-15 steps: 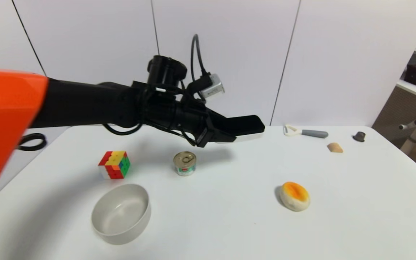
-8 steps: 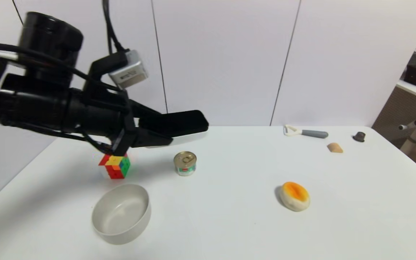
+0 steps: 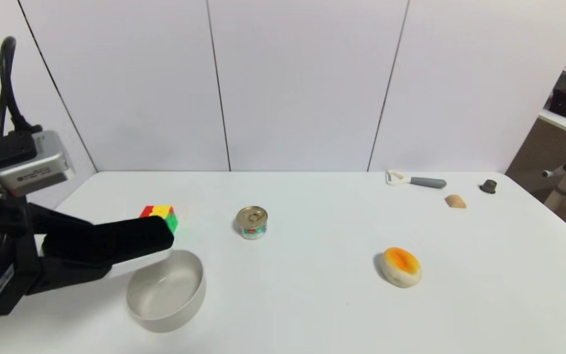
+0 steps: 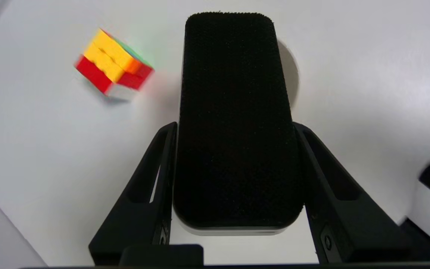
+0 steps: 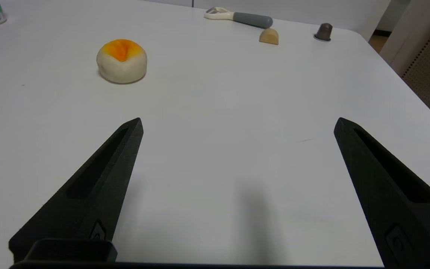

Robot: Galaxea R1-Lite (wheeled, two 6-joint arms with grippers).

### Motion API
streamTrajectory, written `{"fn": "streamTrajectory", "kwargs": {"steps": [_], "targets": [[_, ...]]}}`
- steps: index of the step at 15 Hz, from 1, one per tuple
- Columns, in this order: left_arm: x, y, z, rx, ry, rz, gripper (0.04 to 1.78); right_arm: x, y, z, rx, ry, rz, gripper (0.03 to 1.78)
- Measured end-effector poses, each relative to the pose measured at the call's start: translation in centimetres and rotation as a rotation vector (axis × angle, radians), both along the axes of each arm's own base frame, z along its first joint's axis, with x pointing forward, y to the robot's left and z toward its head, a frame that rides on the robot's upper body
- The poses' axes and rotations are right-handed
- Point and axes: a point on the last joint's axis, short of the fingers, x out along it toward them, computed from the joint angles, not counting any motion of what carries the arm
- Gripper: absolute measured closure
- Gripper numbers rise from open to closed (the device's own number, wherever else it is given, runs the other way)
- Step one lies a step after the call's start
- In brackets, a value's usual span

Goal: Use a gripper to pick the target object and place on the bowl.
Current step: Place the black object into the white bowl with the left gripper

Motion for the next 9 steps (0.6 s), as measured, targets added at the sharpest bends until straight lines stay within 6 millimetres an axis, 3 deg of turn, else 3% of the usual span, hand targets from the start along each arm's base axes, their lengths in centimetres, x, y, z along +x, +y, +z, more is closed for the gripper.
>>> {"fn": "streamTrajectory", "kwargs": {"steps": [3, 9], "targets": [[-1.2, 0.3, -1.1, 0.033, 0.125, -0.001, 0.84, 0.0, 0.0, 0.0, 0.001, 0.0, 0.0, 0.04], [1.5, -0.4, -2.7, 0.064, 0.2, -0.024, 0.84, 0.0, 0.0, 0.0, 0.0, 0.0, 0.0, 0.04]]}}
